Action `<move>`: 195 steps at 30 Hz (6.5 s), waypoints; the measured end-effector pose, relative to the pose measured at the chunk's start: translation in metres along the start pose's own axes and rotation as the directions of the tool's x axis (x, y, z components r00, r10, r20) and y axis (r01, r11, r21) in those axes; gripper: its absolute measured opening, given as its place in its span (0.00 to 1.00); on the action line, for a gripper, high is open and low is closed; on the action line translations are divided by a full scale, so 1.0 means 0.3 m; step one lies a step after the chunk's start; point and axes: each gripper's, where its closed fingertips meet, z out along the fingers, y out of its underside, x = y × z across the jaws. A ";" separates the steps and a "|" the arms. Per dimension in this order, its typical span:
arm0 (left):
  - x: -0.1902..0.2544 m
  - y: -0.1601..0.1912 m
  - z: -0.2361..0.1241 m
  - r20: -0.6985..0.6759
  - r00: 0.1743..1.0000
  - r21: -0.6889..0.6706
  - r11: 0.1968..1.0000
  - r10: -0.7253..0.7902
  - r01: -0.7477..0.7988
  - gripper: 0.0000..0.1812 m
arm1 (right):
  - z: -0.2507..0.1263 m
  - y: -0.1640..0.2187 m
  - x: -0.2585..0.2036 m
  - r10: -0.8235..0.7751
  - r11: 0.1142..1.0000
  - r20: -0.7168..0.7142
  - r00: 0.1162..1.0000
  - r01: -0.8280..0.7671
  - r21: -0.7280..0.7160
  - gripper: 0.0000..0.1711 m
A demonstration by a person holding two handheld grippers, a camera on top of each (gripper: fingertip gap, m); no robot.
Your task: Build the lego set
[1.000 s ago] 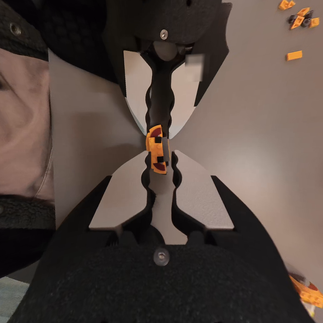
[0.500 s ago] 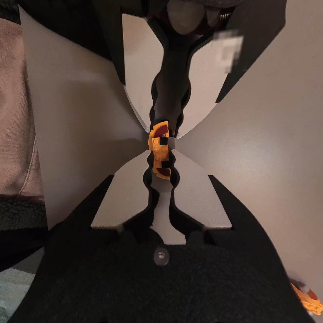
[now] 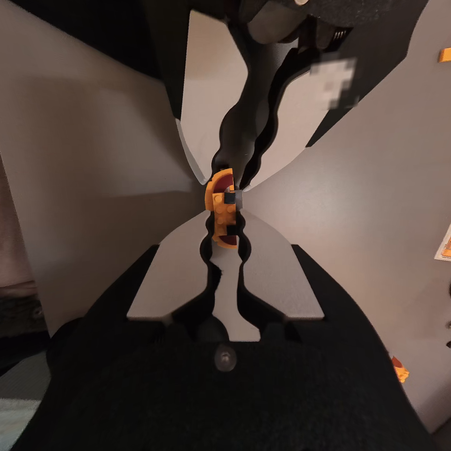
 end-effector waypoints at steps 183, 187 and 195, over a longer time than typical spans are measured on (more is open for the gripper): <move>-0.330 -0.130 -0.400 0.622 0.718 0.531 0.843 -0.313 -0.093 0.00 | -0.275 0.125 0.424 0.589 0.404 -0.207 0.781 -0.063 0.912 0.13; -0.361 -0.120 -0.484 0.661 0.643 0.592 0.795 -0.387 -0.131 0.00 | -0.326 0.155 0.483 0.694 0.400 -0.284 0.661 -0.027 0.916 0.05; -0.361 -0.120 -0.503 0.689 0.613 0.587 0.794 -0.388 -0.157 0.00 | -0.485 0.029 0.679 0.855 0.201 -0.157 0.494 -0.036 0.979 0.00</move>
